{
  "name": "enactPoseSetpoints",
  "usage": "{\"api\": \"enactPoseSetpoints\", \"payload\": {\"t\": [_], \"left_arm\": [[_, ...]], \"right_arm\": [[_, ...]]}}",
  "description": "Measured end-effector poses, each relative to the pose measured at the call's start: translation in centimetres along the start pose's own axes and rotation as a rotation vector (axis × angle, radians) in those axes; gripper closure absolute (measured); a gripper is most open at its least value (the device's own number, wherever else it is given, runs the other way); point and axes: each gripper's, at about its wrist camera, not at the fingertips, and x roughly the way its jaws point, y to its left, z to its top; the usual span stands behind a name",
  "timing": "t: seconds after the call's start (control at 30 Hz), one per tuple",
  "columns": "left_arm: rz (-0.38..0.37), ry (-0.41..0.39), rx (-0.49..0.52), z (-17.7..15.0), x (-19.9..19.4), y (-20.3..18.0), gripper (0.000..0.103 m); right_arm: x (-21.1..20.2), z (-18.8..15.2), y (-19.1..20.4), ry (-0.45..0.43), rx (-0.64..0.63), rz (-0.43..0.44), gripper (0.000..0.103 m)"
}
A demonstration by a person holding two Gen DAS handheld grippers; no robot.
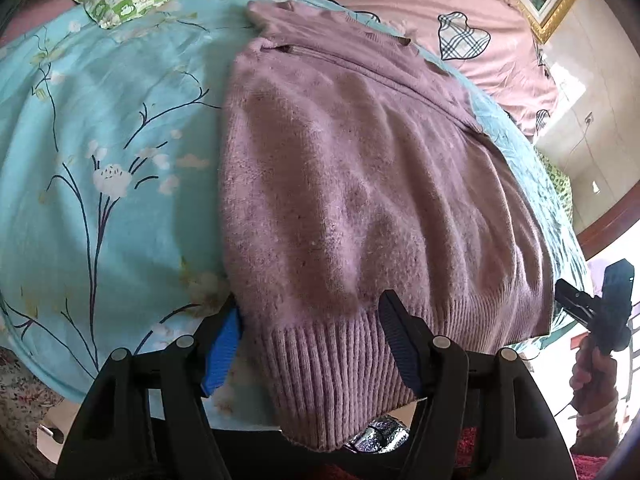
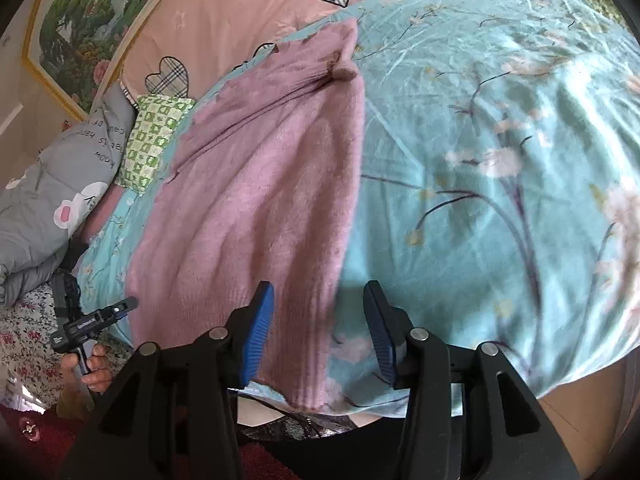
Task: Fold small clothes
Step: 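Grasp the ribbed hem of the narrowed sweater with both grippers, then lift the hem and fold it toward the collar with both grippers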
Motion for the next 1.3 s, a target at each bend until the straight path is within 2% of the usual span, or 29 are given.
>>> {"api": "enactPoseSetpoints", "payload": {"t": [0.03, 0.07, 0.1, 0.13, 0.17, 0.2, 0.27, 0.37, 0.47, 0.53, 0.6, 0.67, 0.77, 0.9, 0.93, 0.97, 1.03, 1.17, 1.3], "left_arm": [[0.004, -0.002, 0.002, 0.0, 0.0, 0.0, 0.044], [0.013, -0.007, 0.006, 0.1, 0.0, 0.0, 0.059], [0.028, -0.015, 0.014, 0.2, -0.1, 0.1, 0.067], [0.017, -0.015, 0.016, 0.2, -0.1, 0.3, 0.083], [-0.008, -0.012, 0.012, 0.3, -0.2, 0.6, 0.093], [-0.024, -0.011, 0.003, 0.3, -0.4, 0.7, 0.094], [-0.034, -0.022, 0.009, 0.2, -1.1, 0.6, 0.096], [-0.069, -0.056, 0.037, -0.1, -2.8, 0.3, 0.095], [-0.085, -0.027, 0.040, -0.5, -2.2, 1.0, 0.092], [-0.062, 0.014, 0.029, -0.8, -1.0, 1.4, 0.084], [-0.056, 0.040, 0.013, -1.1, -0.6, 1.6, 0.071], [-0.081, 0.055, 0.000, -1.4, -0.5, 1.7, 0.051], [-0.077, 0.058, 0.009, -1.9, -0.3, 1.8, 0.050], [-0.039, 0.030, 0.055, -2.2, 0.5, 0.6, 0.053], [-0.028, 0.023, 0.069, -2.3, 0.6, 0.3, 0.065], [-0.023, 0.018, 0.082, -2.4, 0.5, 0.1, 0.083], [-0.077, 0.027, 0.078, -2.3, 0.5, 0.2, 0.093], [-0.133, -0.029, 0.073, -2.3, -1.0, 0.4, 0.095], [-0.201, -0.081, 0.071, -1.1, -2.7, 0.1, 0.095]], "right_arm": [[0.3, -0.1, 0.2, 0.000, -0.003, 0.004, 0.054], [0.7, -0.1, 0.5, -0.002, -0.008, 0.013, 0.054], [0.9, 0.0, 0.6, -0.003, -0.012, 0.023, 0.054], [1.2, 0.1, 0.8, -0.001, -0.015, 0.032, 0.063], [1.5, 0.2, 0.8, 0.020, -0.017, 0.032, 0.076], [1.7, 0.2, 0.7, 0.038, -0.015, 0.019, 0.097], [0.9, 0.2, 0.5, 0.031, -0.018, 0.016, 0.097], [-2.6, 0.2, -0.2, -0.040, -0.006, 0.050, 0.097], [-3.8, 0.3, -1.6, -0.032, 0.002, 0.040, 0.097], [-2.7, 0.0, -2.1, 0.005, 0.016, 0.057, 0.097], [-1.4, -0.3, -2.4, 0.049, 0.046, 0.095, 0.096], [-1.0, -0.5, -2.7, 0.064, 0.063, 0.107, 0.093], [-0.9, -0.7, -2.5, 0.086, 0.051, 0.127, 0.092], [-0.4, -1.0, -2.3, 0.114, 0.033, 0.149, 0.091], [-0.1, -1.0, -2.1, 0.120, 0.024, 0.162, 0.091], [0.2, -1.1, -1.8, 0.123, 0.013, 0.166, 0.091], [0.5, -1.3, -1.1, 0.124, -0.027, 0.172, 0.092], [-0.1, -1.3, -0.8, 0.113, -0.051, 0.201, 0.095], [-1.4, -0.5, -0.6, 0.037, -0.051, 0.305, 0.096]]}}
